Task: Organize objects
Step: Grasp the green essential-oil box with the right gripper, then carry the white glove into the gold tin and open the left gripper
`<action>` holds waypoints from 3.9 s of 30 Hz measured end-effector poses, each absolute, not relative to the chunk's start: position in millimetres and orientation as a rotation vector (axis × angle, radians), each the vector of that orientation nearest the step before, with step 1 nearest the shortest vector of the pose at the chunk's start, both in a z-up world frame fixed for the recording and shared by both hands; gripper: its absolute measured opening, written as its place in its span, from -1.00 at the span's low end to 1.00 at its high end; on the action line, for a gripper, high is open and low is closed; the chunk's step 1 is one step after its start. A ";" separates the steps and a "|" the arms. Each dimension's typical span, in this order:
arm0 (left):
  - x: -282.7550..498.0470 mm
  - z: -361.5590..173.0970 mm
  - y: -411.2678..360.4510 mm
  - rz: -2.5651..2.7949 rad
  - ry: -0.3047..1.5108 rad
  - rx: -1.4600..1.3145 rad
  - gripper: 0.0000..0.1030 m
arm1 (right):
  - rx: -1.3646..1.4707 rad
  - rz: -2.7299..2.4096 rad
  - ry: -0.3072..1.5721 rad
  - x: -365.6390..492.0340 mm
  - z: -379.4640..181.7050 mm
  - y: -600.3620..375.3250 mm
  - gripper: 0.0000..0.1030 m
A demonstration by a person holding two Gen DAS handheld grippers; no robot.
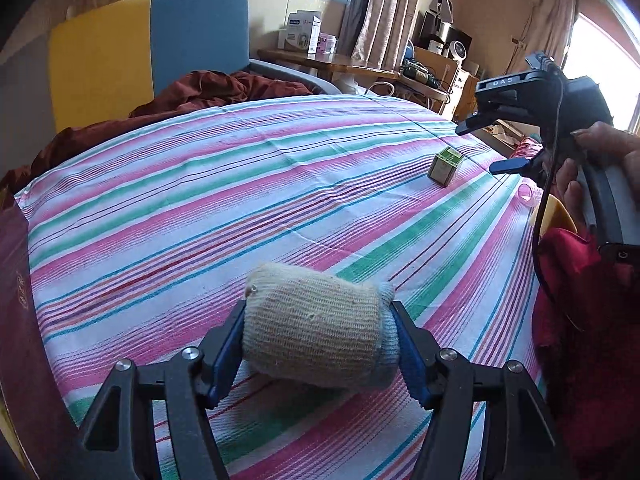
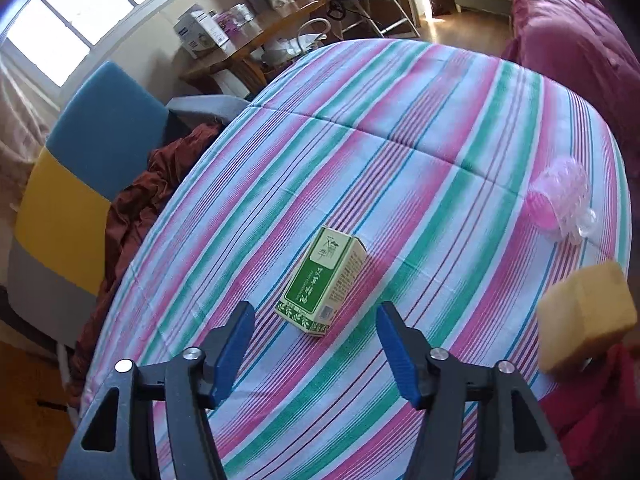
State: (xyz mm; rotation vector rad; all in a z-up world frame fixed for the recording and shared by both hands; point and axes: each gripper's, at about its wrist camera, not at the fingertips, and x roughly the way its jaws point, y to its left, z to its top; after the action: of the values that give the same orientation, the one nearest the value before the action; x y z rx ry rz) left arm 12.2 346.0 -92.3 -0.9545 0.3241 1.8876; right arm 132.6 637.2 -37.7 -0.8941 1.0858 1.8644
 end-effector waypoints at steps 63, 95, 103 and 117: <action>47.1 -48.5 258.0 2.035 0.310 -0.934 0.30 | -1.589 2.294 0.302 -0.3 -86.9 471.9 0.50; -3.0 -2.8 139.0 2.436 0.131 -0.963 0.31 | -1.565 2.305 0.259 3.1 -95.0 466.1 0.50; -28.9 -6.7 110.1 2.434 0.003 -1.025 0.31 | -1.567 2.301 0.242 1.1 -94.0 463.8 0.50; -154.5 5.3 84.7 2.453 -0.154 -1.125 0.32 | -1.578 2.299 0.182 -6.5 -91.0 458.3 0.50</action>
State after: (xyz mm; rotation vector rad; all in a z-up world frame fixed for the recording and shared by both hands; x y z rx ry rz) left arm -154.5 84.7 5.3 -1.1255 -0.1539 2.4526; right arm -6.5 458.3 -91.0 -1.5778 0.1822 2.2989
